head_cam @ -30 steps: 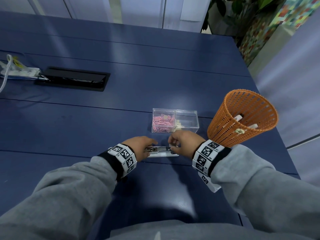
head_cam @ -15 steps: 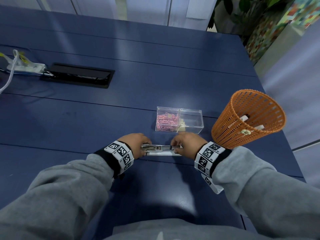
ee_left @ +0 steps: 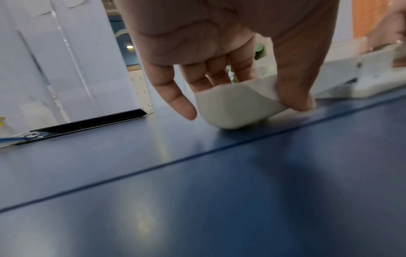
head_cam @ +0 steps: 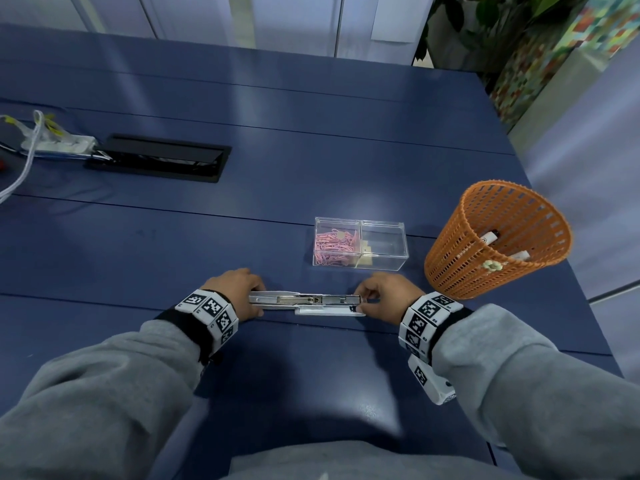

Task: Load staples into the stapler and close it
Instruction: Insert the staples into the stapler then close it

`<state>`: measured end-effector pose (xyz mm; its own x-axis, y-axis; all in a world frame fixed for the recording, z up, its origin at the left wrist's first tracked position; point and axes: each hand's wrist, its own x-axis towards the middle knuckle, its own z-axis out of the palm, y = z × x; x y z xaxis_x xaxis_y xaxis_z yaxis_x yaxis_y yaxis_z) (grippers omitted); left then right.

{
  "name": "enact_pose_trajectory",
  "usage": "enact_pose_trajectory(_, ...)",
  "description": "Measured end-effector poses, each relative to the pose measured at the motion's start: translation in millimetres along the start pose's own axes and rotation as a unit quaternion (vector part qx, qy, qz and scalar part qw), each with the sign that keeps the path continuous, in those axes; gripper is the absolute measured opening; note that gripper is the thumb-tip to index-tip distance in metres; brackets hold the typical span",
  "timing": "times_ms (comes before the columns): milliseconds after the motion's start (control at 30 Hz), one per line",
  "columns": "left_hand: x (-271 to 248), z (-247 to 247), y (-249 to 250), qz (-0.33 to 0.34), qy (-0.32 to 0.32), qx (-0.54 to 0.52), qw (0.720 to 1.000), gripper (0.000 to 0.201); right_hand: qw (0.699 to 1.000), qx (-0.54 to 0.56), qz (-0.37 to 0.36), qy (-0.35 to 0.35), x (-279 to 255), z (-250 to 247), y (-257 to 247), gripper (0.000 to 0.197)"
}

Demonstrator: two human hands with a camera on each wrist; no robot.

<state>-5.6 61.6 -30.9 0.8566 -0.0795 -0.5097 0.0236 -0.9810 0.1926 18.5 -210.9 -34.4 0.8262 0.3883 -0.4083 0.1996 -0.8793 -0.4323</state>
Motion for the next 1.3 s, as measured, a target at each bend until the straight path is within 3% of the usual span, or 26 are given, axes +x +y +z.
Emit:
enact_pose_trajectory(133, -8.2, -17.7, -0.3, 0.016, 0.037, -0.058, 0.998, 0.021, 1.000, 0.022, 0.011, 0.014, 0.6, 4.1, 1.5, 0.019)
enact_pose_trajectory(433, -12.0, -39.5, 32.0, 0.085, 0.112, -0.157, 0.977, 0.030, 0.996, 0.078, 0.040, 0.027, -1.7, 6.9, 5.2, 0.016)
enact_pose_trajectory(633, -6.2, -32.3, 44.0, 0.104, 0.094, -0.220, 0.965, 0.027, 0.992, 0.110, 0.055, 0.036, -2.9, 8.8, 9.1, 0.018)
enact_pose_trajectory(800, 2.7, -18.3, 64.6, 0.113, 0.042, -0.269, 0.956, 0.037, 0.990, 0.119, 0.063, 0.041, -2.6, 9.5, 8.6, 0.024)
enact_pose_trajectory(967, 14.5, -1.8, 82.1, 0.108, 0.005, -0.247, 0.963, 0.035, 0.990, 0.119, 0.065, 0.039, -3.5, 9.5, 7.5, 0.026)
enact_pose_trajectory(1300, 23.9, -1.3, 93.2, 0.124, -0.019, -0.096, 0.987, 0.040, 0.986, 0.149, 0.074, 0.034, 0.4, 15.8, 11.9, 0.028)
